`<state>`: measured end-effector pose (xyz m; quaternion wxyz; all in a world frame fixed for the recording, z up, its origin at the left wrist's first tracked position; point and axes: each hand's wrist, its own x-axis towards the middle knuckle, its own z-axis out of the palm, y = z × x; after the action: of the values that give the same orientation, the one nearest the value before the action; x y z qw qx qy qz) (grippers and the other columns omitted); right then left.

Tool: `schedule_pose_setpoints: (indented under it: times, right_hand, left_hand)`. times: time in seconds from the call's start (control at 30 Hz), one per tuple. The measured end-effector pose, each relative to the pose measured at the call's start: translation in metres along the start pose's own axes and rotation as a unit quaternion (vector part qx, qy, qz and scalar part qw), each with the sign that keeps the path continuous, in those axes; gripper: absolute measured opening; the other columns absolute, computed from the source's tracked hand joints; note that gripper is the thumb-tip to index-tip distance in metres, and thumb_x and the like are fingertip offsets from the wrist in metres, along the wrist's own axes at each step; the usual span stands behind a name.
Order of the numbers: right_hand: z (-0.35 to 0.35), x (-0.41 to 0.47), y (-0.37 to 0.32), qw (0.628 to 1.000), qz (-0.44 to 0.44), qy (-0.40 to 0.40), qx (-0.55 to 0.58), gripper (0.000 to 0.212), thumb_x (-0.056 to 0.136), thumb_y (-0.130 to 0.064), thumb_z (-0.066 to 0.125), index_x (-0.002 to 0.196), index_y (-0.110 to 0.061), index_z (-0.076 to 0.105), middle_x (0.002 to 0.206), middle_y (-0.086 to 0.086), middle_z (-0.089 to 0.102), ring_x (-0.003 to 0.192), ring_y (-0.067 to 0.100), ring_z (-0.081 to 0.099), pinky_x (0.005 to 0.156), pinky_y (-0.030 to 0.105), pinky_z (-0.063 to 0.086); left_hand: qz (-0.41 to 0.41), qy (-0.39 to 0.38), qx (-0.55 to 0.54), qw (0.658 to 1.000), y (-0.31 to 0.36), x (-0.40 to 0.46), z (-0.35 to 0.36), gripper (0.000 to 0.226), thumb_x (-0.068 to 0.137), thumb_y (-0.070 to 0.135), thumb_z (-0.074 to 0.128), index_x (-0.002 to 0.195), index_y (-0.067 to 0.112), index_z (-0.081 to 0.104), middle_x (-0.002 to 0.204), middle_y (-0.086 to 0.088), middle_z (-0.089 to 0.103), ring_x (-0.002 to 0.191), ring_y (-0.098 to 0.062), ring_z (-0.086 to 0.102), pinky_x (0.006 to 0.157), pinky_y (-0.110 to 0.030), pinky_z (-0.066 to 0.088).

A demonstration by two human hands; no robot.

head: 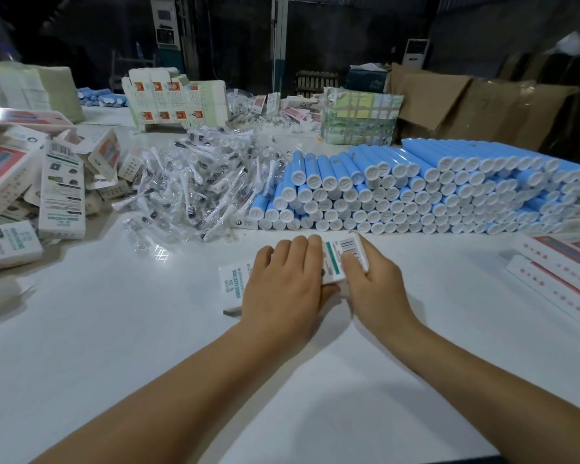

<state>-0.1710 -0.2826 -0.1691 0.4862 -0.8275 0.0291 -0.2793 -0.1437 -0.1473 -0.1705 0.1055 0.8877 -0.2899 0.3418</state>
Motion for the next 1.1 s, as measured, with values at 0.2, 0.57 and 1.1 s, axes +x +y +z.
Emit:
schedule_pose_setpoints:
  times: [0.2, 0.57, 1.1]
  right_hand:
    - [-0.002, -0.002, 0.000, 0.992, -0.055, -0.003, -0.112, 0.044, 0.100, -0.023, 0.042, 0.141, -0.007, 0.042, 0.116, 0.004, 0.064, 0.102, 0.016, 0.062, 0.087, 0.031, 0.051]
    - [-0.010, 0.005, -0.002, 0.919, 0.187, -0.052, 0.343, 0.026, 0.098, -0.014, 0.047, 0.119, -0.009, 0.061, 0.108, 0.014, 0.070, 0.100, 0.026, 0.068, 0.071, 0.032, 0.057]
    - [-0.003, -0.001, 0.006, 0.953, 0.131, 0.021, 0.272, 0.032, 0.100, -0.014, 0.040, 0.125, -0.021, 0.060, 0.087, -0.009, 0.074, 0.084, 0.011, 0.071, 0.062, 0.026, 0.056]
  left_hand:
    - [0.012, -0.004, 0.013, 1.000, 0.000, -0.001, -0.002, 0.062, 0.085, 0.050, 0.058, 0.120, -0.001, 0.057, 0.102, -0.010, 0.061, 0.086, -0.029, 0.057, 0.074, -0.041, 0.048]
    - [0.017, 0.012, 0.007, 1.000, -0.007, -0.001, -0.002, 0.062, 0.086, 0.053, 0.049, 0.118, 0.000, 0.059, 0.100, -0.010, 0.063, 0.083, -0.029, 0.059, 0.071, -0.040, 0.048]
    - [0.051, -0.005, 0.009, 0.999, -0.004, -0.002, -0.007, 0.063, 0.080, 0.048, 0.060, 0.118, -0.003, 0.059, 0.103, -0.013, 0.064, 0.086, -0.032, 0.060, 0.071, -0.039, 0.049]
